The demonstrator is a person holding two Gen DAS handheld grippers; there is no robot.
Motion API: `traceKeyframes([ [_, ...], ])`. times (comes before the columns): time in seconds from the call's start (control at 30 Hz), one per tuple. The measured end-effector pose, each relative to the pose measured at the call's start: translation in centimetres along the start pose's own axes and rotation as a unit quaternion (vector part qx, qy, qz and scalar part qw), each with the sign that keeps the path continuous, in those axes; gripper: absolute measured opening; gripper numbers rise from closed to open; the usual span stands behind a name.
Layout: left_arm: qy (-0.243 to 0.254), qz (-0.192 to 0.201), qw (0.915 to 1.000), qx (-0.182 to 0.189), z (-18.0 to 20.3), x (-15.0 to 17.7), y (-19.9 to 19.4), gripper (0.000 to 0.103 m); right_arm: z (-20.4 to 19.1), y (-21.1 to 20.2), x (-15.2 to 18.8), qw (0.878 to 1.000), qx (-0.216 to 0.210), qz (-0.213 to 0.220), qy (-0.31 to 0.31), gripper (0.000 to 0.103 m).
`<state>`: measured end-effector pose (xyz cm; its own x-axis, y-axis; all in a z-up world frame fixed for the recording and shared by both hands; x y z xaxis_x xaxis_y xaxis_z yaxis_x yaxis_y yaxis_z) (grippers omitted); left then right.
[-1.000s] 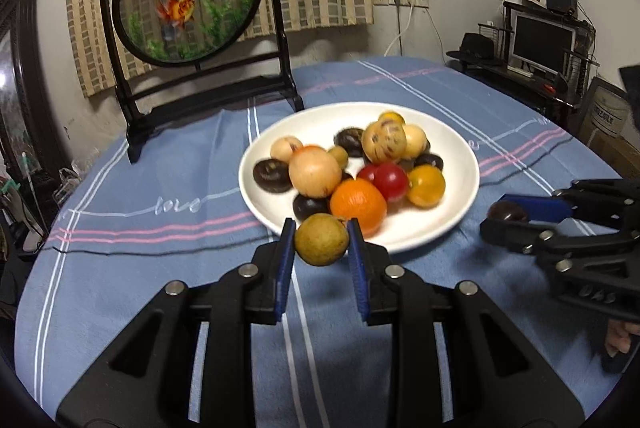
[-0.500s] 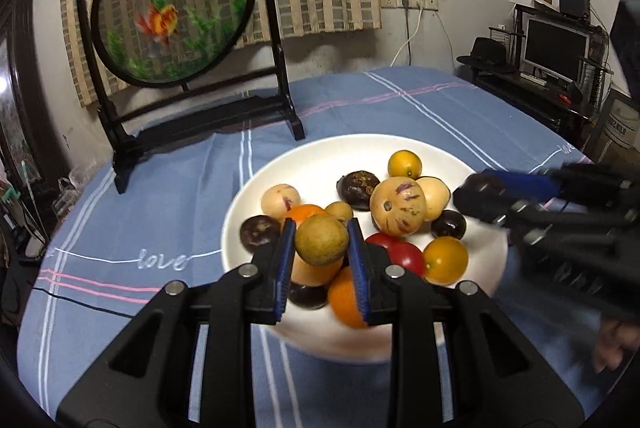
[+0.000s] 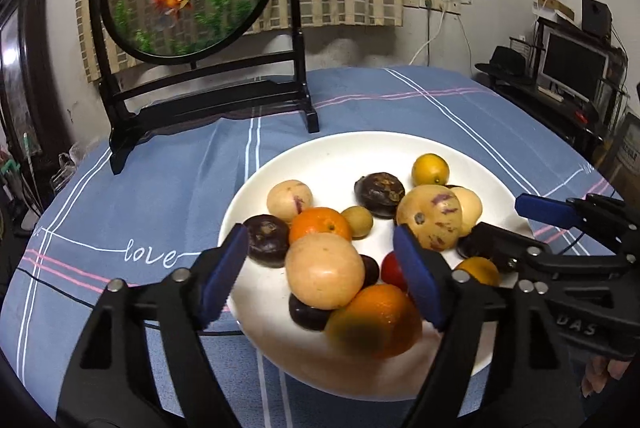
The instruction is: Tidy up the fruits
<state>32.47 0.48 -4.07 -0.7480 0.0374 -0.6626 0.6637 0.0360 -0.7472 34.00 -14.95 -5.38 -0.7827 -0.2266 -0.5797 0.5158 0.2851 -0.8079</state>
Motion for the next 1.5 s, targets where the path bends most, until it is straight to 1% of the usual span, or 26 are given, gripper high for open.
traceKeyframes([
  [0.2, 0.004, 0.008, 1.0, -0.004, 0.2, 0.1, -0.6, 0.087, 0.1, -1.5, 0.1, 1.0, -0.012, 0.02, 0.005, 0.059],
  [0.33, 0.009, 0.016, 0.9997, -0.015, 0.6, 0.6, -1.5, 0.089, -0.2, -2.9, 0.4, 0.999, -0.014, 0.036, 0.008, 0.059],
  [0.43, -0.004, 0.018, 0.9997, -0.016, 0.1, 1.4, -2.5, 0.095, -0.5, -4.0, 1.0, 0.999, -0.013, 0.048, 0.007, 0.06],
  [0.5, -0.016, 0.015, 0.9996, -0.017, -0.2, 2.4, -3.4, 0.101, -0.8, -4.8, 1.7, 0.998, -0.012, 0.055, 0.009, 0.061],
  [0.57, -0.025, 0.014, 0.9994, -0.021, -0.5, 3.3, -4.3, 0.101, -0.9, -5.7, 2.7, 0.998, -0.014, 0.059, 0.014, 0.062],
  [0.6, -0.032, 0.013, 0.9991, -0.025, -0.6, 3.9, -4.8, 0.101, -1.0, -6.0, 3.0, 0.998, -0.014, 0.06, 0.017, 0.066],
  [0.7, -0.045, 0.011, 0.9986, -0.024, -0.9, 5.3, -6.1, 0.101, -1.2, -7.6, 5.3, 0.997, -0.012, 0.073, 0.026, 0.066],
  [0.77, -0.048, 0.017, 0.9982, -0.032, -0.9, 5.9, -6.9, 0.101, -1.5, -8.1, 6.5, 0.997, 0.003, 0.073, 0.027, 0.067],
  [0.83, -0.049, 0.027, 0.9973, -0.046, -0.8, 6.5, -8.0, 0.101, -2.0, -8.4, 7.5, 0.997, 0.017, 0.07, 0.023, 0.081],
  [0.87, -0.049, 0.03, 0.9971, -0.049, -0.8, 6.7, -8.4, 0.101, -2.2, -8.6, 7.8, 0.997, 0.022, 0.071, 0.02, 0.102],
  [0.93, -0.049, 0.03, 0.9964, -0.062, -0.5, 7.5, -8.9, 0.101, -2.8, -9.5, 8.4, 0.995, 0.035, 0.089, 0.008, 0.102],
  [1.0, -0.043, 0.032, 0.9968, -0.059, 0.0, 8.1, -9.4, 0.101, -3.4, -10.2, 8.8, 0.994, 0.044, 0.104, -0.006, 0.102],
  [1.07, -0.044, 0.03, 0.9966, -0.063, 0.1, 8.2, -9.6, 0.101, -3.6, -10.3, 8.9, 0.993, 0.042, 0.105, -0.011, 0.102],
  [1.17, -0.046, 0.031, 0.9972, -0.049, 0.0, 8.5, -9.9, 0.101, -3.1, -10.4, 9.1, 0.993, 0.046, 0.105, -0.001, 0.102],
  [1.3, -0.036, 0.029, 0.9973, -0.058, 0.4, 8.6, -9.8, 0.101, -2.4, -10.5, 9.6, 0.994, 0.044, 0.1, 0.013, 0.102],
  [1.5, -0.034, 0.028, 0.9976, -0.054, 0.5, 8.7, -9.9, 0.101, -1.1, -9.6, 9.6, 0.995, 0.051, 0.074, 0.039, 0.102],
])
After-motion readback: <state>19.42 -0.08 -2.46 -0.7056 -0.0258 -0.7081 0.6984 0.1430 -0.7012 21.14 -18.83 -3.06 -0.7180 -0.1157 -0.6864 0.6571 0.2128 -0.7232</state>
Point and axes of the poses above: each gripper's, at about its wrist camera, not at the fingertips, and y roughly the way its jaws point, z to its right, x to its underside, the point moved 4 cm from there along y, roughly the way its jaws point, and after that the axes turned 13 degrees about -z, right-handed, at the moved point
